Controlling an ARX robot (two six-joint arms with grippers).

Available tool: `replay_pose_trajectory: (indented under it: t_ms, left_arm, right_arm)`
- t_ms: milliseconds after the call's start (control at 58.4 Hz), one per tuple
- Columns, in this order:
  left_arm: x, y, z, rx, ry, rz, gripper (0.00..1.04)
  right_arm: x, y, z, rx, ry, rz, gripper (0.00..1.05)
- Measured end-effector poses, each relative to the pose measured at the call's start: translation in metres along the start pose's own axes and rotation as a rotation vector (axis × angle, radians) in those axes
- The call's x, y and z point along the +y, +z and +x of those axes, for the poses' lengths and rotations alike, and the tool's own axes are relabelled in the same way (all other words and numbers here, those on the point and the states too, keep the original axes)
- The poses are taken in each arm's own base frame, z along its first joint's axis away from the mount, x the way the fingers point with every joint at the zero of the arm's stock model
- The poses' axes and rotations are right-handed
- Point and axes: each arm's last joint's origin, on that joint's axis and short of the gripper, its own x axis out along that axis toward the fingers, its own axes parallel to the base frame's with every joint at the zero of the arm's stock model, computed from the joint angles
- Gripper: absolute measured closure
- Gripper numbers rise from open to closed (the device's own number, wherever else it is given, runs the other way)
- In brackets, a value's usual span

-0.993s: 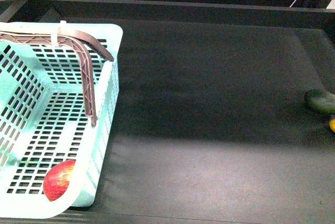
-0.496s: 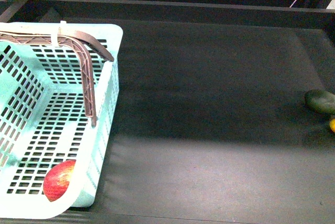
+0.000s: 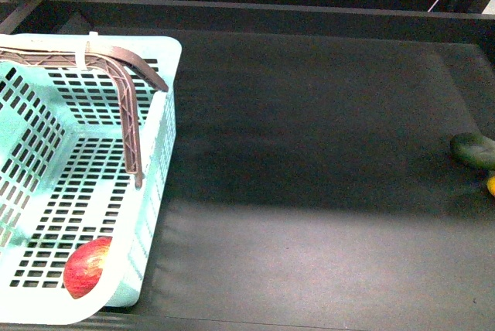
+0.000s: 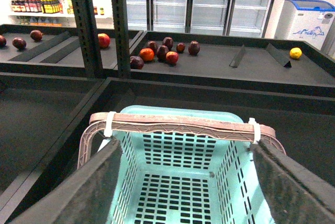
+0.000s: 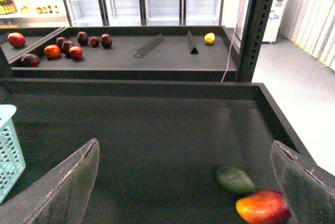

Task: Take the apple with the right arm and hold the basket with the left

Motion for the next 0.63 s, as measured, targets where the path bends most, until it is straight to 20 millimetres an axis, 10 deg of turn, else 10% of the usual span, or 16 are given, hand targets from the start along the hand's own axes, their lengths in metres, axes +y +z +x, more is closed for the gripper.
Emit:
replay_pose_trajectory:
  t_ms: [633]
  left_arm:
    - [0.0, 0.0, 0.0, 0.0, 0.0, 0.002, 0.07]
  right_arm:
    - [0.0, 0.0, 0.0, 0.0, 0.0, 0.0, 0.09]
